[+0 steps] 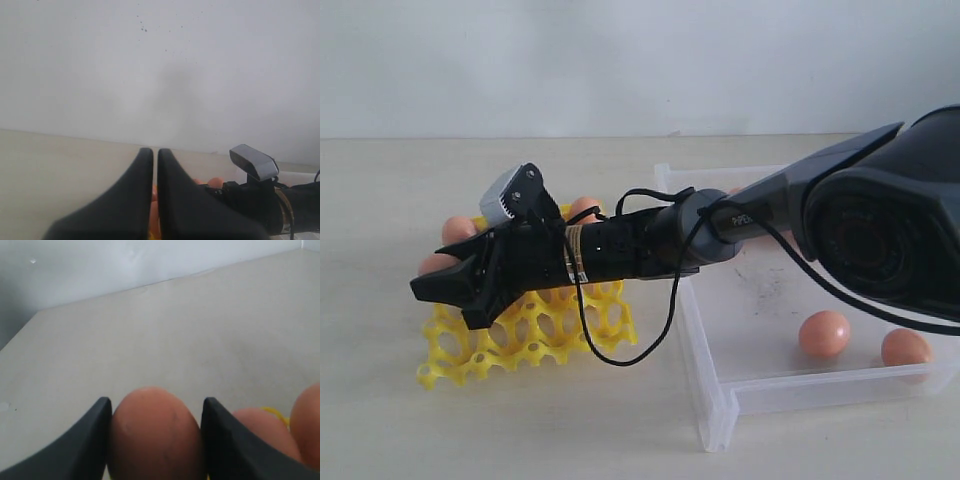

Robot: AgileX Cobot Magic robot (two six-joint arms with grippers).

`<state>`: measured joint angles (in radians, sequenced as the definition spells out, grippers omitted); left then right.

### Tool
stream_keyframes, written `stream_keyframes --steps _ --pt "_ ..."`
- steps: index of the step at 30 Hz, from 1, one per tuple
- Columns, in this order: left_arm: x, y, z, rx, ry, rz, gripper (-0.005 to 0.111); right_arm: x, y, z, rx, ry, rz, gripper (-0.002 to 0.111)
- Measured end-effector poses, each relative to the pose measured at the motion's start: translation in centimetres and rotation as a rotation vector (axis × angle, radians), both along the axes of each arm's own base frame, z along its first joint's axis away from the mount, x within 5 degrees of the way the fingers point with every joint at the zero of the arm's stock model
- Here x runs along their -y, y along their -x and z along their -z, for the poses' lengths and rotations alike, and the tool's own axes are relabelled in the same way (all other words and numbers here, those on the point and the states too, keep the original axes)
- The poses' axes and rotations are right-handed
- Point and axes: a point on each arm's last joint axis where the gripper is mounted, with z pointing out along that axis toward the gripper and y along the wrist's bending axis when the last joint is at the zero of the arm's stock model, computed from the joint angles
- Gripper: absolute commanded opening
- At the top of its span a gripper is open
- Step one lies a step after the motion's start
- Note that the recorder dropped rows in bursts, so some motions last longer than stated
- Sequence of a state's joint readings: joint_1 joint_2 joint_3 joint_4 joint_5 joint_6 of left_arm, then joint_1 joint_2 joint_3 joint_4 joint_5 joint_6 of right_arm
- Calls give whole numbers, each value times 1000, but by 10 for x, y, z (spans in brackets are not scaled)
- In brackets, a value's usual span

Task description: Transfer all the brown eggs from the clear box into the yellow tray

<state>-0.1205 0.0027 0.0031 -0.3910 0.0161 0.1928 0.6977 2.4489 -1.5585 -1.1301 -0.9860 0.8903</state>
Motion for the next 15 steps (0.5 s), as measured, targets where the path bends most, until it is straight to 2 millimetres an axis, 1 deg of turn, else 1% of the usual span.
stream_keyframes --steps 11,13,15 --pt "0 0 0 0 0 0 4 0 1 1 19 13 -18 0" --pt "0 0 0 0 0 0 4 0 1 2 14 18 -13 1" --pt "0 0 0 0 0 0 4 0 0 2 14 21 -11 4"
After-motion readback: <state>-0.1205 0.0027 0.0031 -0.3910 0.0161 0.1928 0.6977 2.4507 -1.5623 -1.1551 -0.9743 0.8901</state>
